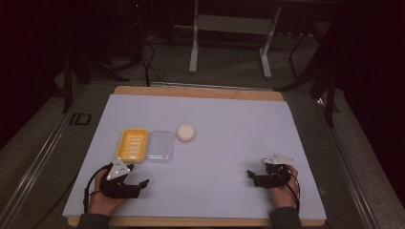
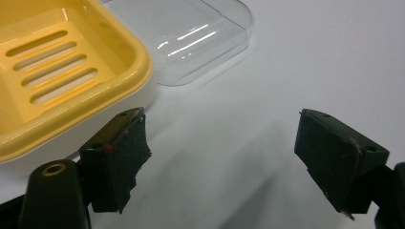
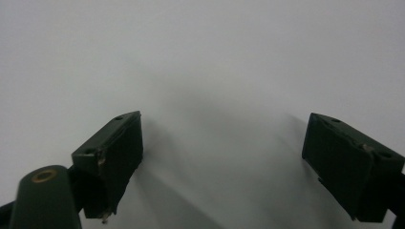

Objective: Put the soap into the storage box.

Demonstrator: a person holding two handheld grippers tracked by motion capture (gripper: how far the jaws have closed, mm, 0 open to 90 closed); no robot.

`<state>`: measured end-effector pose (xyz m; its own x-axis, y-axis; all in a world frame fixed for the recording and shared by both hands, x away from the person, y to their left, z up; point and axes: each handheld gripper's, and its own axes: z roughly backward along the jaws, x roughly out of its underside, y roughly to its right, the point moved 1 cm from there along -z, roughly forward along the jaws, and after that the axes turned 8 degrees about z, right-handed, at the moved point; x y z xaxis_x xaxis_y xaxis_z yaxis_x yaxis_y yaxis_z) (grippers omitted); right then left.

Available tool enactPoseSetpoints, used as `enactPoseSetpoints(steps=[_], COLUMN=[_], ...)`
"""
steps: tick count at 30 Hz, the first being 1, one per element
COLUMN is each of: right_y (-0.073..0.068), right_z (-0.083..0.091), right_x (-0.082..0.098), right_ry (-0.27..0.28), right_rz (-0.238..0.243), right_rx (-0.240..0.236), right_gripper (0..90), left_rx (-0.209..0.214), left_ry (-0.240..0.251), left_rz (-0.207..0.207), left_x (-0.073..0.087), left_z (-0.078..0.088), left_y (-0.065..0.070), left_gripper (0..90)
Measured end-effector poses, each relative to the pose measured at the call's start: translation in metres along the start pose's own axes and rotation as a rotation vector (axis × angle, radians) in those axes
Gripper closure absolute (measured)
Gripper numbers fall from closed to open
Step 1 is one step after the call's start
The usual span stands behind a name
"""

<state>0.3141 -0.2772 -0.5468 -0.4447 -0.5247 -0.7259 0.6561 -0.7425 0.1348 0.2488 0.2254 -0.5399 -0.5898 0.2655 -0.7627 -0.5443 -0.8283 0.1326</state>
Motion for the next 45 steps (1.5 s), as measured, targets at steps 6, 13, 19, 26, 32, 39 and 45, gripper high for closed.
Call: enactPoseSetpoints(steps=[6,13,19,26,32,39,45], right_y=[-0.001,-0.002,-0.001,-0.002,-0.001,-0.005,-0.006], right_z=[0.002,0.002,0.002,0.002,0.003,0.006,0.006], right_x=[0.001,0.0,0.001,0.001,0.001,0.002,0.002], right_ry=[0.016,0.017,0.028,0.023,0.029,0.055,0.065], right_rz=[0.003,0.01,0.011,0.02,0.016,0.045,0.053], right_rx=[0.017,0.018,-0.003,0.004,0.004,0.034,0.043], right_gripper=[13.6,13.3,13.3,13.3,13.4,13.7,13.8], left_rx=[-0.04,-0.029,-0.031,-0.026,-0.022,-0.042,-0.054], left_ry=[-0.021,-0.02,-0.022,-0.018,-0.015,-0.036,-0.037], left_rz=[-0.02,-0.03,-0.058,-0.103,-0.124,-0.15,-0.158], left_x=[0.0,-0.005,-0.014,-0.03,-0.045,-0.061,-0.073], left_z=[-0.002,-0.002,0.0,-0.002,-0.003,-0.006,-0.008], left_y=[0.001,-0.001,0.0,0.004,0.004,0.001,-0.001], left_gripper=[19.7,19.9,21.8,22.5,22.5,22.5,22.5])
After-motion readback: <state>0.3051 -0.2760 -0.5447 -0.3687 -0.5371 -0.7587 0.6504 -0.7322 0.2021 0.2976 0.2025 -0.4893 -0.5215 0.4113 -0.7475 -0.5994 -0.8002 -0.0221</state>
